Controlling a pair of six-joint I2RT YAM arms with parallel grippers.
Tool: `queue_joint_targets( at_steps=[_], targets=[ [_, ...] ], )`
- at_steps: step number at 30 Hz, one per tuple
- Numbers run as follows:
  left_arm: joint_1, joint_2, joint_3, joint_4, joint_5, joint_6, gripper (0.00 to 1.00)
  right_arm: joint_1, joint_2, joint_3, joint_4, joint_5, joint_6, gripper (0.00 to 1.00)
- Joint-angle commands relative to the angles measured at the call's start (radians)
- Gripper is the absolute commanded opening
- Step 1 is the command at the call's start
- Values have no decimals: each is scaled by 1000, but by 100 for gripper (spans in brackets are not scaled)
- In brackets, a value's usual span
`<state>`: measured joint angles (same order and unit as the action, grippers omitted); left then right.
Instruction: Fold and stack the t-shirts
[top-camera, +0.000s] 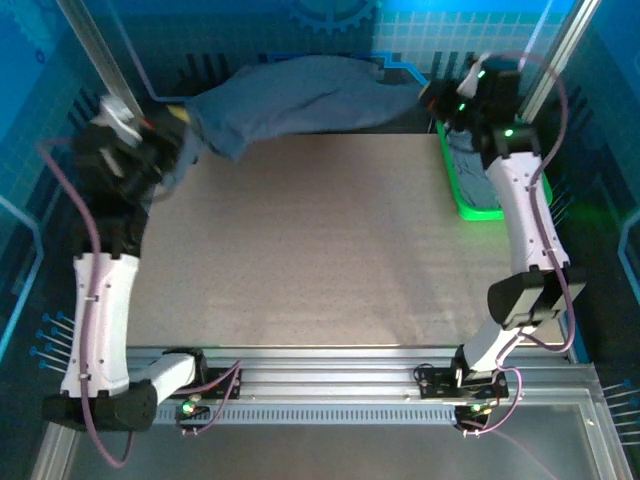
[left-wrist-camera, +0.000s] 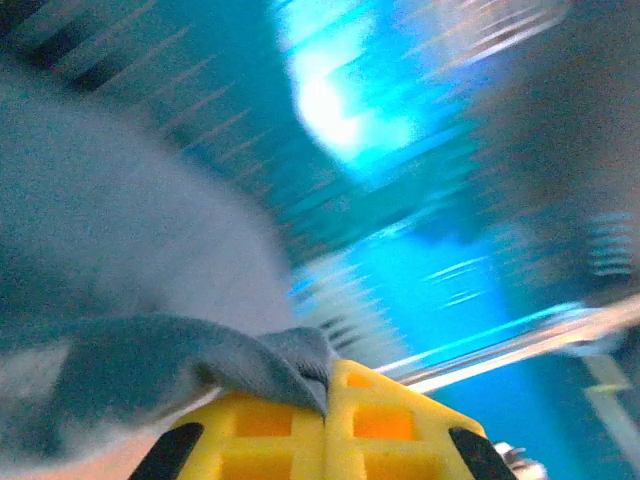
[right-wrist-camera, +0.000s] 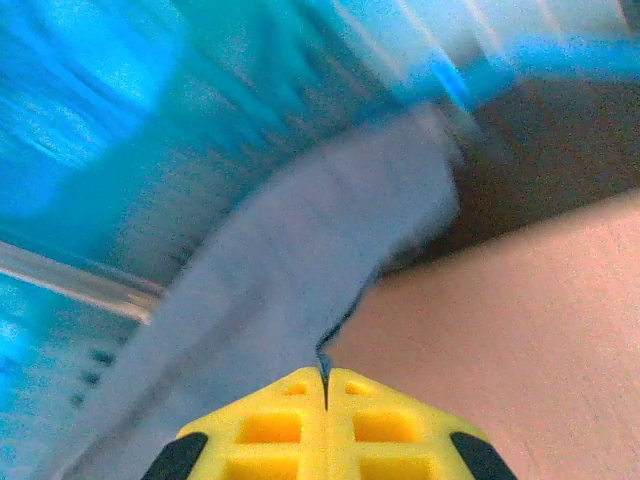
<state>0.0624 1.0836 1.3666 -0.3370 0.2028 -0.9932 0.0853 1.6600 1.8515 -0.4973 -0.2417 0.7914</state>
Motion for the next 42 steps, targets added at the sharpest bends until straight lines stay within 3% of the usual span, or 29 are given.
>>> queue_joint_targets(
  at_steps=[1, 5, 9, 16, 24, 31, 38, 39, 41, 42],
  targets=[
    [-58, -101, -354, -147, 1, -8, 0, 46, -92, -374, 9, 86, -44, 0],
    [-209, -136, -659, -162, 2, -57, 0, 37, -127, -684, 52, 198, -44, 0],
    [-354, -88, -860, -104, -9, -183, 0, 18, -48, -752, -30, 235, -77, 0],
    [-562, -11, -913, -29, -58, -361, 0, 8, -67, -792, -235, 383, -32, 0],
    [-599, 141, -844, 44, -58, -374, 0, -8, -81, -834, -304, 470, -3, 0],
    [-611, 145, -772, 37, -88, -359, 0, -57, -100, -806, -323, 504, -18, 0],
    [-611, 190, -765, 52, -38, -334, 1, -80, -65, -800, -348, 470, -13, 0],
    [-610, 183, -750, 30, -33, -323, 13, -81, -74, -797, -369, 484, -1, 2],
    [-610, 152, -694, -58, -36, -291, 54, -81, -117, -802, -399, 526, 18, 19],
    [-610, 136, -663, -110, -43, -281, 67, -80, -150, -804, -402, 540, 20, 25]
  ],
)
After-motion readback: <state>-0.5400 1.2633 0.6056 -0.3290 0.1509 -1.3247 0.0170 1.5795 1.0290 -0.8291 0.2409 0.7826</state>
